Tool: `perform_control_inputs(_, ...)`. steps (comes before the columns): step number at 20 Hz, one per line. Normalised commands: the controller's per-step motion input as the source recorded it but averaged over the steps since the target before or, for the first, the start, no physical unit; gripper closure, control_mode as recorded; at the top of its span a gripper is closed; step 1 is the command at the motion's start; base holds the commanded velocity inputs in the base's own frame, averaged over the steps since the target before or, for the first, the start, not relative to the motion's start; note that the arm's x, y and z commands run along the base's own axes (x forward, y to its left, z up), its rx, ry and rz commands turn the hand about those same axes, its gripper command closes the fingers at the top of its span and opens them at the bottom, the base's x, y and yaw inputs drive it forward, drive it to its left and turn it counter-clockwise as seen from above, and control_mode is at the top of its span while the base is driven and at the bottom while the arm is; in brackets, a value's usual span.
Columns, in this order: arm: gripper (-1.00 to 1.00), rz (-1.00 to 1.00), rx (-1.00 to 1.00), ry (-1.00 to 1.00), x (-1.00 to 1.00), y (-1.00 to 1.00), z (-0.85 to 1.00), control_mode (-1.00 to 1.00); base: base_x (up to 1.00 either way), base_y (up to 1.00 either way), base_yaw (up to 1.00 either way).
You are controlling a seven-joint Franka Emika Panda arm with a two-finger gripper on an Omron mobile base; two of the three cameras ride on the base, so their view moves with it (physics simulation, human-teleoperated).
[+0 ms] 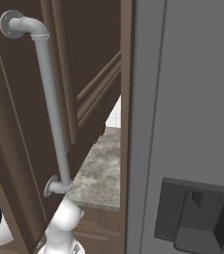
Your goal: Collect the paprika, ketchup, and shaker from the cabinet and place them next to the stove.
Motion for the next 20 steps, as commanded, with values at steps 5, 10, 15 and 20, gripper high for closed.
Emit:
perform_control_inputs(5,-1.0,0.0,0.0,0.09,0.31,0.08,0.01,-1.0,0.0,0.0,0.0)
perform_control_inputs(10,-1.0,0.0,0.08,0.12,0.4,0.0,0.21,-1.0,0.0,0.0,0.0)
perform_control_inputs(15,-1.0,0.0,0.08,0.09,0.37,-0.02,0.13,-1.0,0.0,0.0,0.0)
perform_control_inputs(20,-1.0,0.0,0.0,0.0,0.07,-0.2,0.0,-1.0,0.0,0.0,0.0)
